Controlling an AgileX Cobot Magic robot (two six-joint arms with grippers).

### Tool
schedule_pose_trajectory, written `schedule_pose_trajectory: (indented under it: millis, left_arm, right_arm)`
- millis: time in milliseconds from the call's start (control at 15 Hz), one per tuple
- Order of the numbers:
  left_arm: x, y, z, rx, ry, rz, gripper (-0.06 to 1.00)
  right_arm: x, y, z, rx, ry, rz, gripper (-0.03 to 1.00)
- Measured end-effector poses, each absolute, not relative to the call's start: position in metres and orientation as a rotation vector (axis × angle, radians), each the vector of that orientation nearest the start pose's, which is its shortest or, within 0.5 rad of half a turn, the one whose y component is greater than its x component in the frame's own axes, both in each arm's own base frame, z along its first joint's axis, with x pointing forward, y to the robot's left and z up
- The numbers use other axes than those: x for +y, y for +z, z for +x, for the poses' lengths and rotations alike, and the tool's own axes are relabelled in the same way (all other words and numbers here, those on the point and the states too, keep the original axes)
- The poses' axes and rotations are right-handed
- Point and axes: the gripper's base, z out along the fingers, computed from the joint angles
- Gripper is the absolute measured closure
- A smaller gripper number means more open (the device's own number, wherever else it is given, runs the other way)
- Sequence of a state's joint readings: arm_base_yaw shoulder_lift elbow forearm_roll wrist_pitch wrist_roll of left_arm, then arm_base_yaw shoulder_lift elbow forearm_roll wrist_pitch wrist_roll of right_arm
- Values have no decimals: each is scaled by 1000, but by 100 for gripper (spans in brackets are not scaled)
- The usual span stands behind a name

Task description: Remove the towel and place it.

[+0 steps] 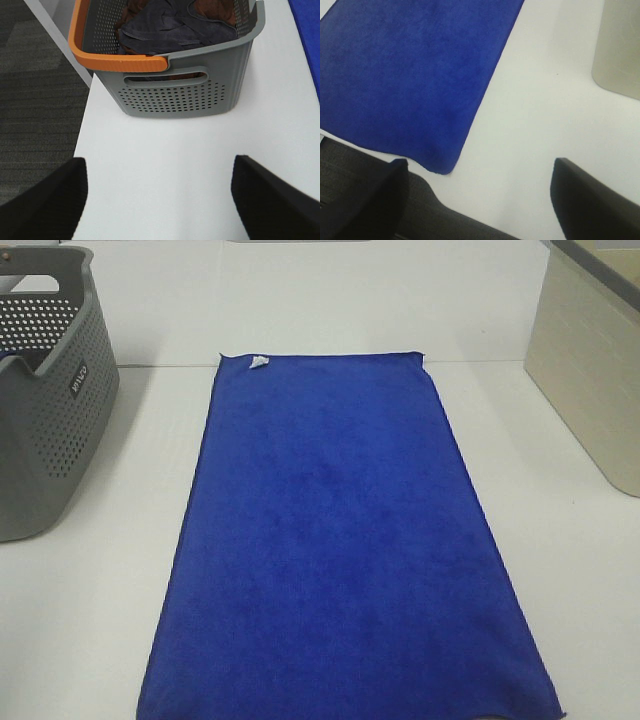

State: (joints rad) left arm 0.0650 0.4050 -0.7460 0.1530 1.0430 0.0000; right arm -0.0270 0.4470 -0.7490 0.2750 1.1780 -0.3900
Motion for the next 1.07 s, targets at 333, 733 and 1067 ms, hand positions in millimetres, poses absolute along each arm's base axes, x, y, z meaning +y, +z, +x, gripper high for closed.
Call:
schedule_pose_trajectory:
  millis: [333,733,1067]
  left_arm:
    - [12,299,-2,2083,267,1,20]
    - [9,284,-13,2053,239,2,20]
    - [1,281,-9,2041,148,81,20]
  right_arm:
    - [22,327,19,2200,163,-325,20]
    - [19,275,-5,2181,161,-203,20]
    - [4,262,-4,2137,-22,-79,20]
